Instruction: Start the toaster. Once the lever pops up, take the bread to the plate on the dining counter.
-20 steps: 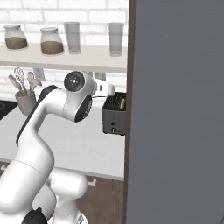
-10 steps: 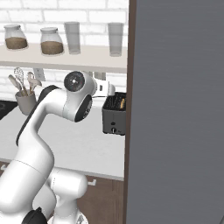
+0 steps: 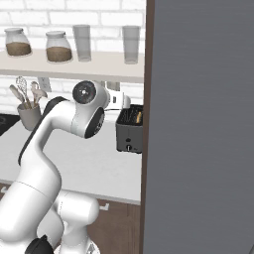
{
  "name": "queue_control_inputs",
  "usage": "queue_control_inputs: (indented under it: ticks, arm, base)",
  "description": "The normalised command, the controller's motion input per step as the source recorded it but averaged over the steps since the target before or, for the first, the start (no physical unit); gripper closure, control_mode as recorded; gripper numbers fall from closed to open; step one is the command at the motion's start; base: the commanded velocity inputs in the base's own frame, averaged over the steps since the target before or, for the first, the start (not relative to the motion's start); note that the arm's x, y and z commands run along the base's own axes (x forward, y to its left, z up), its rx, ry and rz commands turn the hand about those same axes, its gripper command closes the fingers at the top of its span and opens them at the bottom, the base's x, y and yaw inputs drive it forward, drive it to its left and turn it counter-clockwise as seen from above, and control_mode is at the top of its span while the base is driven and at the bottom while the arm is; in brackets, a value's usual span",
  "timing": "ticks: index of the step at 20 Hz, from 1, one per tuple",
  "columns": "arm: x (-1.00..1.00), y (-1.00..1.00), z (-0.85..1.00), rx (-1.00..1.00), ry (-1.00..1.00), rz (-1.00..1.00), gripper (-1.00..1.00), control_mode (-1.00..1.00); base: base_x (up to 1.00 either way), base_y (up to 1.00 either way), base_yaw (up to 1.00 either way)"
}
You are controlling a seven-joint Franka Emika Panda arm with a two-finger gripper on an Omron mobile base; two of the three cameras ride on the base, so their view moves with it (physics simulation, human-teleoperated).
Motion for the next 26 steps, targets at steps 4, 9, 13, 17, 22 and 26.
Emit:
queue_control_inputs:
  ticks: [4,9,13,17,22,26]
  arm:
    - [0.0,0.0,0.0,0.0,0.0,0.0,-1.0,-1.0]
    - [0.0,0.0,0.0,0.0,0.0,0.0,-1.0,-1.0]
    - [0.0,0.0,0.0,0.0,0.0,0.0,-1.0,-1.0]
    - [0.0,0.0,0.0,0.0,0.0,0.0,-1.0,-1.0]
    - [0.0,0.0,0.0,0.0,0.0,0.0,-1.0,-1.0]
    - [0.0,0.0,0.0,0.0,0.0,0.0,-1.0,-1.0]
  base:
    - [0.0,0.0,0.0]
    - [0.0,0.0,0.0]
    - [0.0,0.0,0.0]
    - [0.0,0.0,0.0]
    - [0.0,0.0,0.0]
    - [0.0,0.0,0.0]
